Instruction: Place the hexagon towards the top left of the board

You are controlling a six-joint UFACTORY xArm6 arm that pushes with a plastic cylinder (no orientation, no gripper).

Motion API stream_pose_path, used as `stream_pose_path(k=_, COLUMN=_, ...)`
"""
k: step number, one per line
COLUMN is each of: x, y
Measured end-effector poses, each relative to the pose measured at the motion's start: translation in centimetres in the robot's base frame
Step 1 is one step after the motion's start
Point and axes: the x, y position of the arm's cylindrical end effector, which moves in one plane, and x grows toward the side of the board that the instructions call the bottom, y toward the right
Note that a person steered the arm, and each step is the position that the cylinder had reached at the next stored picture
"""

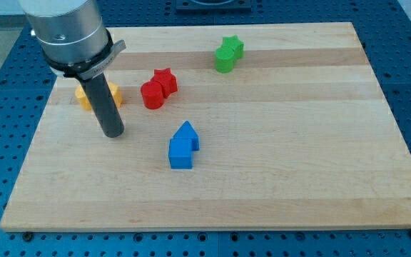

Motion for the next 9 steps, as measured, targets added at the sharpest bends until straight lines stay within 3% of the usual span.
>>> stream_pose_path(k=4, x=-2.0, y=-1.9)
stream_pose_path(k=9, x=-9.2, y=-1.9)
